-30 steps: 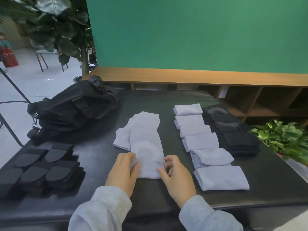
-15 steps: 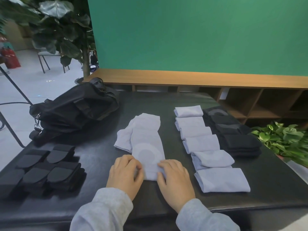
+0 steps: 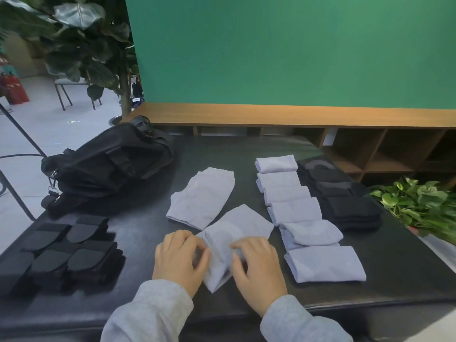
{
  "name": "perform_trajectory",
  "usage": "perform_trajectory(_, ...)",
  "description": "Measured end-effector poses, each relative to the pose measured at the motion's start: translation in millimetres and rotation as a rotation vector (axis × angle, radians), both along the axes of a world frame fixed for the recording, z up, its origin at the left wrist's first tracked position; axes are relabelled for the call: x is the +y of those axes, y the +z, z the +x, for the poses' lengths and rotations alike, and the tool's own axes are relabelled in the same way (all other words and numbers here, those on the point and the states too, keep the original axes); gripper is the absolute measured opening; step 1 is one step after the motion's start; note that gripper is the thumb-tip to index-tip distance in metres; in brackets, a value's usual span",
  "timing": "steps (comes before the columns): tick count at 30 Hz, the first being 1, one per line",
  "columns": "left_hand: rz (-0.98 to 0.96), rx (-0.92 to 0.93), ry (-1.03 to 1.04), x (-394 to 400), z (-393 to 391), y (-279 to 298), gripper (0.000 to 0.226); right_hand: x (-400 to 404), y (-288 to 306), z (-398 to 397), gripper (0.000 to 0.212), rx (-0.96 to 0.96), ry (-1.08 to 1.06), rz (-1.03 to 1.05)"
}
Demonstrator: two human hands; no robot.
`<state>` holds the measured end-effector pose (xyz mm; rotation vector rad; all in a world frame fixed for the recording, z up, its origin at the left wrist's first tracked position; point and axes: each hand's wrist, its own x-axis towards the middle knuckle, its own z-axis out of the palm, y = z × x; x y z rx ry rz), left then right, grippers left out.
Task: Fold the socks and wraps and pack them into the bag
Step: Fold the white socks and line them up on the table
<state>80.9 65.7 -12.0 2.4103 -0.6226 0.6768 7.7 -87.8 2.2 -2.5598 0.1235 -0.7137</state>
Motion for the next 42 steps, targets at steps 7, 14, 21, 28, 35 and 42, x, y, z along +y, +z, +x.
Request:
perform_trajectory(7,0.083,-0.002,-0.001,2,-12,-4,0.021,-3,5,2,0.03,0.219,-0.077,-0.083)
perform_trajectory(14,0.094,0.092,0.266,11,-25,-9,0.026,1,6,-7,0.028,0.174,0.297,-0.124)
perform_trajectory(21,0.018,0.084,0.367,12,-27,-12,0.022,0,0,-9,0.024,-0.038,0.073,-0.11)
perform_trajectory(28,0.024,0.059,0.285,17,-28,-11,0.009,0,5,-15,0.03,0.313,-0.172,-0.169)
perform_trajectory(35,0.086,0.018,-0.069,23,-43,-12,0.041,10,-4,-34,0.031,0.243,-0.198,-0.212)
perform_trajectory(42,0.076,-0.071,-0.155,19,-74,-28,0.046,21,-6,-42,0.033,0.093,-0.135,-0.231)
